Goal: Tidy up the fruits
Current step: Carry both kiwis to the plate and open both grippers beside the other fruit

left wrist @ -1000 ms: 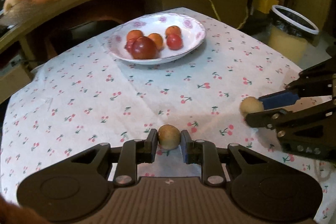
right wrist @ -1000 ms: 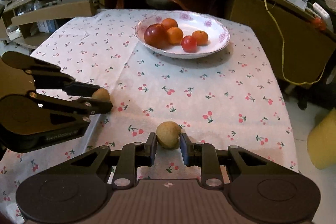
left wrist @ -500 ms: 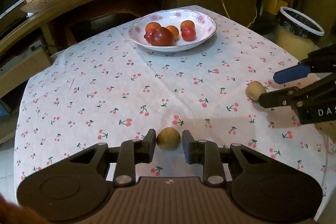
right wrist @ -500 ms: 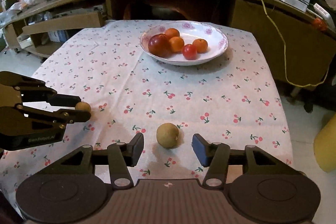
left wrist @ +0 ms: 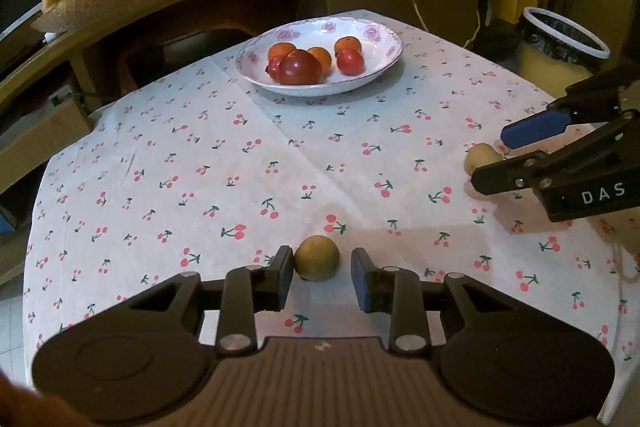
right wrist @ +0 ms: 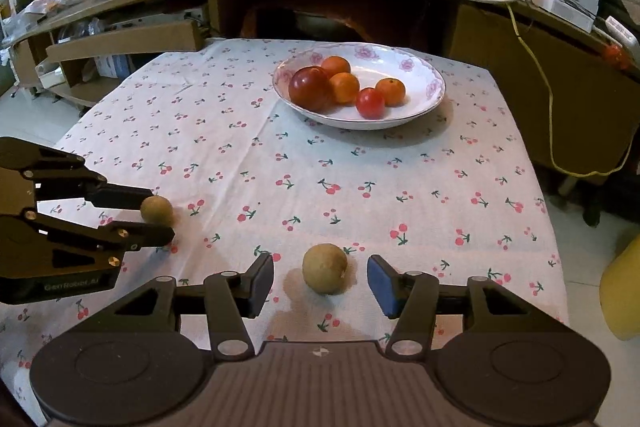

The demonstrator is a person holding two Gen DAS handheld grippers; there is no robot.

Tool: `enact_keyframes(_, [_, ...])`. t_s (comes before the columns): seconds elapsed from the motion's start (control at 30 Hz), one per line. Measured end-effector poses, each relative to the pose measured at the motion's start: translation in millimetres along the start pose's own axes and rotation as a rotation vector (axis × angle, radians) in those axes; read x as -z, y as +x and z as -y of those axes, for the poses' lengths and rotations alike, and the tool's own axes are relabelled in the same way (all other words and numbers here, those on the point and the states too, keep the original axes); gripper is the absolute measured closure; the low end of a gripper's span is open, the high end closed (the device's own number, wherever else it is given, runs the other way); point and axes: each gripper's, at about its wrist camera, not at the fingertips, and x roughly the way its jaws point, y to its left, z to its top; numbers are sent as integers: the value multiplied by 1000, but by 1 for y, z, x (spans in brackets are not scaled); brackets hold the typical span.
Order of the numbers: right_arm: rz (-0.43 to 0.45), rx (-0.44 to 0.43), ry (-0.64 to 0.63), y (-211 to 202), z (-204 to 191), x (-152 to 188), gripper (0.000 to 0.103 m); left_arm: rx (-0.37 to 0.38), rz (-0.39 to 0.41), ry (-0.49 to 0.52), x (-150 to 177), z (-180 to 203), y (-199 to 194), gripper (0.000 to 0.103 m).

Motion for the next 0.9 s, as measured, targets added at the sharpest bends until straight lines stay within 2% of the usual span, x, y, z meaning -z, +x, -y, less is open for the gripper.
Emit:
enact_keyframes(0.07, [-12, 3, 4, 3, 0, 0, 52, 5, 0, -8, 0, -2, 1, 66])
enact_keyframes(0.17, [-32, 3, 9, 6, 1, 0, 69, 7, -3, -13, 0, -2, 1, 66])
enact_keyframes(0.2, [-45, 0, 13, 8, 1, 1, 77, 6, -5, -11, 0, -1, 1, 67])
enact_keyframes(0.23, [-54, 2, 15, 9, 1, 1, 79, 7, -7, -10, -1, -1, 1, 68])
enact_keyframes(0.3, [-57, 9, 5, 8, 0, 2, 79, 13, -8, -6, -2, 1, -1, 74])
enact_keyframes(0.43, [-66, -9, 20, 5, -1, 1, 79, 27, -4, -15, -8, 5, -3, 74])
enact_keyframes(0.9, [9, -9, 41, -15, 3, -25, 80, 27, 42, -28, -39, 9, -6, 74])
